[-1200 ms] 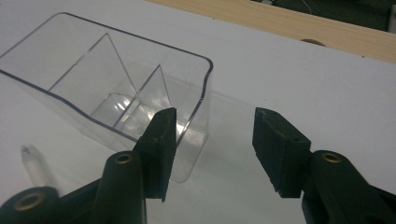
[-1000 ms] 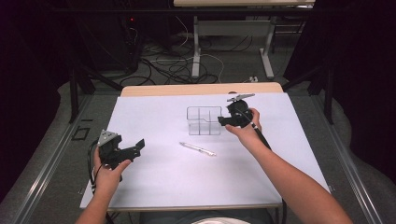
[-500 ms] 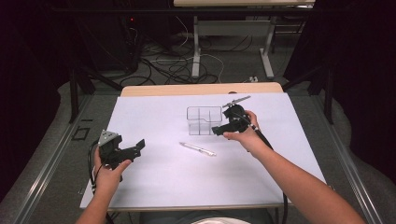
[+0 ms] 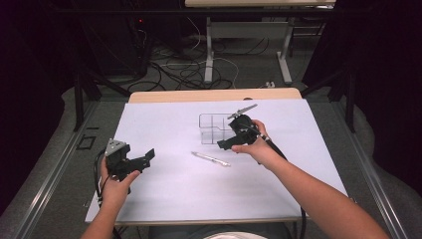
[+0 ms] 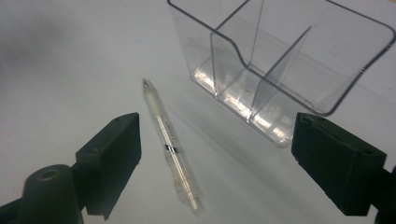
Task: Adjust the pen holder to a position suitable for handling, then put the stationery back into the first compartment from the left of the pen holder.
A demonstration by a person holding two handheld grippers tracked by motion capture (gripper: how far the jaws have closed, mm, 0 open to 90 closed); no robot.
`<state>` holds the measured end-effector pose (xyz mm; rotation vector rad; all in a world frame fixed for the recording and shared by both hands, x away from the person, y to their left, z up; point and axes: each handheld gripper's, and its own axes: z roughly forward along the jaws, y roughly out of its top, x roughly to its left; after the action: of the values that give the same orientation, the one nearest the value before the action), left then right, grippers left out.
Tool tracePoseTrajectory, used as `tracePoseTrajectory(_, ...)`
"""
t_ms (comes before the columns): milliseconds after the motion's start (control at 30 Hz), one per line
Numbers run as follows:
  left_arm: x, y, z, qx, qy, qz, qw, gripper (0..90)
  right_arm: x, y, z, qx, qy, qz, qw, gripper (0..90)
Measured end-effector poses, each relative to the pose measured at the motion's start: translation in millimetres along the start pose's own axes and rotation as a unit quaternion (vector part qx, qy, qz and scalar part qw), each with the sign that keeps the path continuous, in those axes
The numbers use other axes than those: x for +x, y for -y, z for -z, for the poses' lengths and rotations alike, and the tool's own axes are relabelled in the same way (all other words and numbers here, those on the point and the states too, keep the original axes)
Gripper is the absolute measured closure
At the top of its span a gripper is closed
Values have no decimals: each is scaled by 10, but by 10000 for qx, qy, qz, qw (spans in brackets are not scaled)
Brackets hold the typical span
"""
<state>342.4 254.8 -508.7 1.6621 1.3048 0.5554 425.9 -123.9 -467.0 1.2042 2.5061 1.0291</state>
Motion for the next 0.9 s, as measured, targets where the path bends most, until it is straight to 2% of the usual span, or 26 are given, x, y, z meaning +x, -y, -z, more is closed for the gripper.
tracePoseTrajectory(133,1,0,0,-4,3,-1,10000,13,87,-50,-39,40,-64,236,9997,170)
tracePoseTrajectory(167,2,1,0,-2,5,-2,10000,13,106,-53,-62,-89,-82,258,9996,181)
tracePoseTrajectory(200,3,2,-1,3,3,-4,10000,13,122,-69,-56,35,-73,314,9995,193)
tracePoseTrajectory(367,4,9,6,18,-2,13,10000,13,188,-100,-91,124,-81,441,9989,245)
tracePoseTrajectory(400,4,8,7,18,2,12,10000,13,211,-118,-107,168,-84,556,9983,283)
tracePoseTrajectory(467,6,8,7,8,2,6,10000,13,239,-131,-113,151,-95,573,9982,344)
tracePoseTrajectory(533,5,10,7,23,7,27,10000,13,249,-142,-133,35,-104,684,9976,399)
tracePoseTrajectory(567,5,10,7,23,7,27,10000,13,248,-153,-129,135,-163,720,9972,405)
tracePoseTrajectory(633,3,10,8,25,12,15,10000,13,253,-162,-155,98,-188,749,9970,430)
tracePoseTrajectory(733,-1,6,2,20,23,-5,10000,13,276,-179,-184,178,-277,839,9959,450)
tracePoseTrajectory(767,-5,8,-6,26,26,-13,10000,13,296,-180,-200,206,-359,818,9958,454)
tracePoseTrajectory(833,-11,11,-7,44,28,-2,10000,13,313,-173,-253,203,-647,911,9935,444)
tracePoseTrajectory(900,-16,10,-12,42,42,-15,10000,13,348,-167,-295,160,-583,1107,9920,456)
